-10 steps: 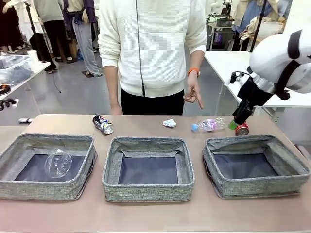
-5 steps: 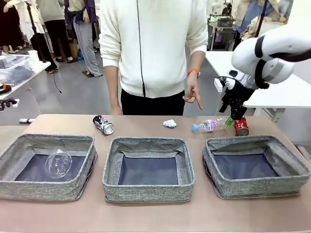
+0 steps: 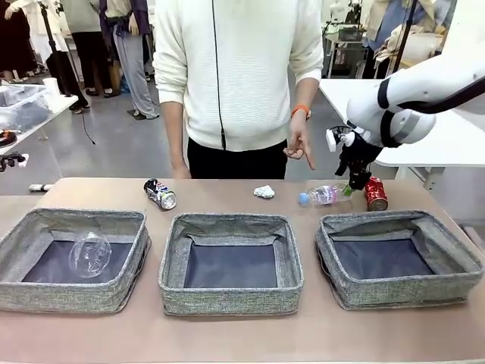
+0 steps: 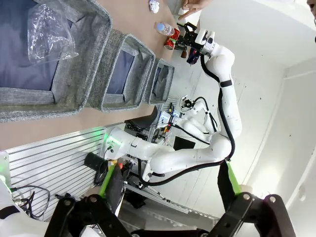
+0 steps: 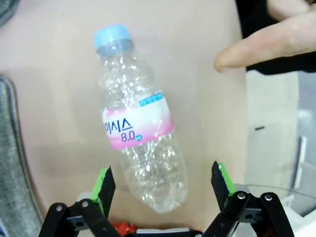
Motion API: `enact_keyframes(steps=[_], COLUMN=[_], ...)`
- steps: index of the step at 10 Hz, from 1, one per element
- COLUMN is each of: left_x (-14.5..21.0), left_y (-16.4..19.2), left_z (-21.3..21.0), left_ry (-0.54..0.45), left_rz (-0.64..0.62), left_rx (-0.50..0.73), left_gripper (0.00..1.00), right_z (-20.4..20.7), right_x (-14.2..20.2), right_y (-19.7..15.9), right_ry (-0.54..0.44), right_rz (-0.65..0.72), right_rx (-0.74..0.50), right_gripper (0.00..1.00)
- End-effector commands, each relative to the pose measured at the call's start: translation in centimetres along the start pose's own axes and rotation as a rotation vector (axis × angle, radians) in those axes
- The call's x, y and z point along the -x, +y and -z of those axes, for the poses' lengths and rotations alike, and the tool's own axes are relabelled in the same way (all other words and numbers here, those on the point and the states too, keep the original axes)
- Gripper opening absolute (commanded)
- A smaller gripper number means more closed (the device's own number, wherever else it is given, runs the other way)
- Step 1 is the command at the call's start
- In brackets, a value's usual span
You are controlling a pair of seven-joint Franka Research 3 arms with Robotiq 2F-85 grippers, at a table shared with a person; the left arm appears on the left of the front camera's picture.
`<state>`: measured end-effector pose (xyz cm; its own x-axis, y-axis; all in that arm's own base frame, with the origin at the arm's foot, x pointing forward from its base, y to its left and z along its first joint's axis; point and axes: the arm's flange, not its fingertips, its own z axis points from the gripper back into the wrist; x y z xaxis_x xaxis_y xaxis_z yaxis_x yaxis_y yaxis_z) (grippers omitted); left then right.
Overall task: Sort the waste into the appropriate baskets.
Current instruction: Pick up the waste item pointed out by the person.
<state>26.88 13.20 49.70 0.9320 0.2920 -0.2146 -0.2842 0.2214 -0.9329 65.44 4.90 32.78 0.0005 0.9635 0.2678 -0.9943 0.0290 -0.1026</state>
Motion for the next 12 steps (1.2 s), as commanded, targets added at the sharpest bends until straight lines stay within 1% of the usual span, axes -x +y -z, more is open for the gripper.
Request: enact_keyframes(steps=[1, 4, 7, 8, 9, 11, 12], left_x=[0.2, 0.2, 0.2, 0.2, 0.2, 0.2, 0.2], left_y=[-0.3, -0.3, -0.3, -0.3, -0.3, -0.3, -0.3], left_z=[0.0, 0.0, 0.0, 0.0, 0.0, 0.0, 0.0], left_ry=[0.005, 0.005, 0.005, 0.005, 0.005, 0.005, 0.005], left_rz=[0.002, 0.002, 0.002, 0.002, 0.002, 0.002, 0.002], left_rx=[0.014, 0.014, 0.014, 0.014, 0.014, 0.014, 0.014], left_gripper=[1.0, 1.0, 1.0, 1.0, 1.0, 1.0, 1.0], right_z=[1.0, 2.6, 2.7, 2.6, 2.6, 2.6, 2.6], right_x=[-0.4, -0.7, -0.9, -1.0, -1.0, -1.0, -1.0], right_y=[-0.8, -0.2, 0.2, 0.3, 0.5, 0.5, 0.5], right_ry=[0.027, 0.023, 0.009, 0.002, 0.001, -0.005, -0.005], right_rz=[0.029, 0.036, 0.043, 0.044, 0.026, 0.042, 0.052], right_rx=[-0.05, -0.084, -0.091, -0.113, -0.13, -0.125, -0.12], right_gripper=[1.0, 1.0, 1.0, 1.0, 0.44, 0.44, 0.39])
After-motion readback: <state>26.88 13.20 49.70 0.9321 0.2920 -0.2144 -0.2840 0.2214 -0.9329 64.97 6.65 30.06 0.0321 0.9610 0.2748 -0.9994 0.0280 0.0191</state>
